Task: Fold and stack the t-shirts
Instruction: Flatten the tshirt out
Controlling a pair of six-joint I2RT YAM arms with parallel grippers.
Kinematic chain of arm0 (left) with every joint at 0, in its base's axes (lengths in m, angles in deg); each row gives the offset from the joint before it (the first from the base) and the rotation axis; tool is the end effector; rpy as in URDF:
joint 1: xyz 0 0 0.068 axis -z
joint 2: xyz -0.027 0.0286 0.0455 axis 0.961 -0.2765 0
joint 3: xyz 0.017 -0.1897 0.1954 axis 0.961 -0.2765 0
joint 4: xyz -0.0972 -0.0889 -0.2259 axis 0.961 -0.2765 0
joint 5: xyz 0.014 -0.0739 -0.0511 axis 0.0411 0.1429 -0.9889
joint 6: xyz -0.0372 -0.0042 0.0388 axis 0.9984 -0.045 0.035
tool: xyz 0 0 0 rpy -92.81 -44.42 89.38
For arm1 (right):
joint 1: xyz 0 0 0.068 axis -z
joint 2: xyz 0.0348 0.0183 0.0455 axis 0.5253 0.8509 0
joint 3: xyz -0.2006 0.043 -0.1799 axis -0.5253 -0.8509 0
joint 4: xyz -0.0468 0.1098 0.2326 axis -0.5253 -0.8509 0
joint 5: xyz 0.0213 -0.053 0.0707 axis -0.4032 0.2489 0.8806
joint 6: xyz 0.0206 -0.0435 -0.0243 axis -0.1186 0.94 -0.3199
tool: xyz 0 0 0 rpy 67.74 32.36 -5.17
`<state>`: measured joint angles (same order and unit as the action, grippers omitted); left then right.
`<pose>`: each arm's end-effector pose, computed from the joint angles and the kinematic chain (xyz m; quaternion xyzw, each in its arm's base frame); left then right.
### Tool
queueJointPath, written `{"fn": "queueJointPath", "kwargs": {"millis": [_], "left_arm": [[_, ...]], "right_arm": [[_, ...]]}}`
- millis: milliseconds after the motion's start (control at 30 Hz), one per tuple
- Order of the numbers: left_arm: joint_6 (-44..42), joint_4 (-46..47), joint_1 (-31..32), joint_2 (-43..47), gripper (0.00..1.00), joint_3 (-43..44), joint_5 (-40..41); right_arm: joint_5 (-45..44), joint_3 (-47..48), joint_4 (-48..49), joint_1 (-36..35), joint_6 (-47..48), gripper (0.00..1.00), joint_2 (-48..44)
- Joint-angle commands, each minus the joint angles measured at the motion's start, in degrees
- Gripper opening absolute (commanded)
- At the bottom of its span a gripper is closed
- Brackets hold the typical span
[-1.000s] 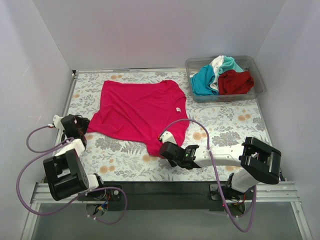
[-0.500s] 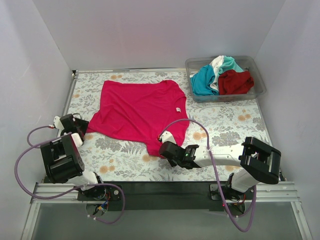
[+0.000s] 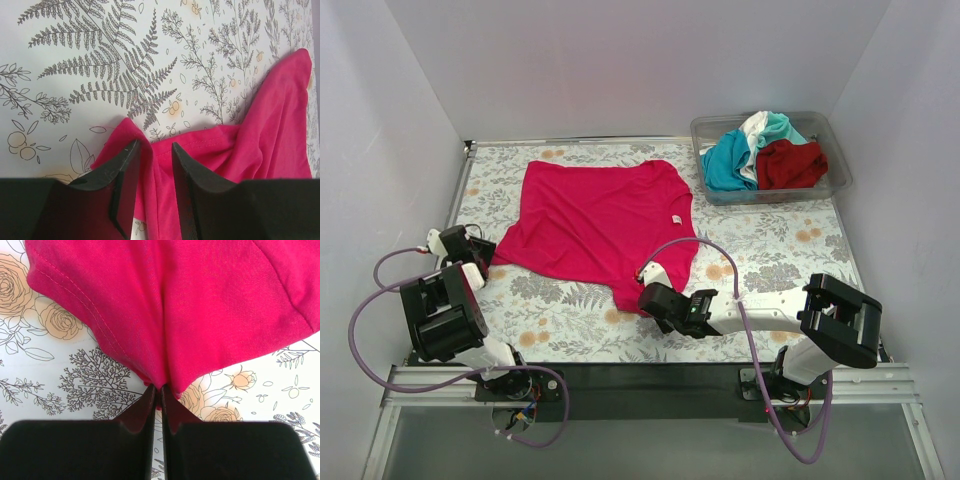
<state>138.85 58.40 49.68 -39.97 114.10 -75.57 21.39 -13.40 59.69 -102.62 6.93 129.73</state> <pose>0.2562 0.1161 0.1387 -0.7375 0.5198 -0.2124 0.3752 0.1073 0.2626 0.1626 -0.2847 0.8873 0.0785 0.3542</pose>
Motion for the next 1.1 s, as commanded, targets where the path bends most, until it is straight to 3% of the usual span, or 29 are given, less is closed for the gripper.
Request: {"fn": "queueJointPath", "kwargs": {"millis": [0,133,300,433,533,600,833,1067], "left_arm": [[-1.58,-0.27,-0.34,0.25,0.31,0.53,-0.38],[-2.28,-0.62,-0.34,-1.07,0.28,1.14,-0.73],[-3.16,-0.54,-0.34,-2.47,0.15,1.5,-3.72],[-3.34,-0.19,-0.42,-2.65,0.13,1.41,-4.25],[-3.43,0.17,-0.34,-2.56,0.0,1.32,-4.77],[-3.08,1.21,-0.43,-1.6,0.0,0.88,-5.48],[-1.41,2.89,-0.42,10.15,0.0,-2.36,-6.18],[2.37,3.51,-0.42,23.09,0.0,-5.27,-7.76]], "right_arm": [[0.38,-0.36,-0.07,0.01,-0.75,0.01,0.4],[0.12,-0.44,-0.07,0.1,-1.01,0.01,0.14],[0.03,-0.62,-0.07,0.18,-1.1,0.01,0.05],[-0.06,-0.71,-0.07,0.27,-1.19,0.01,0.05],[-0.24,-0.88,-0.07,0.36,-1.27,0.01,-0.12],[-0.41,-0.97,-0.07,0.45,-1.36,0.01,-0.3],[-1.55,-0.97,-0.25,3.7,0.22,0.01,-3.28],[-9.1,2.89,-2.96,6.07,4.78,0.01,-11.1]]}}
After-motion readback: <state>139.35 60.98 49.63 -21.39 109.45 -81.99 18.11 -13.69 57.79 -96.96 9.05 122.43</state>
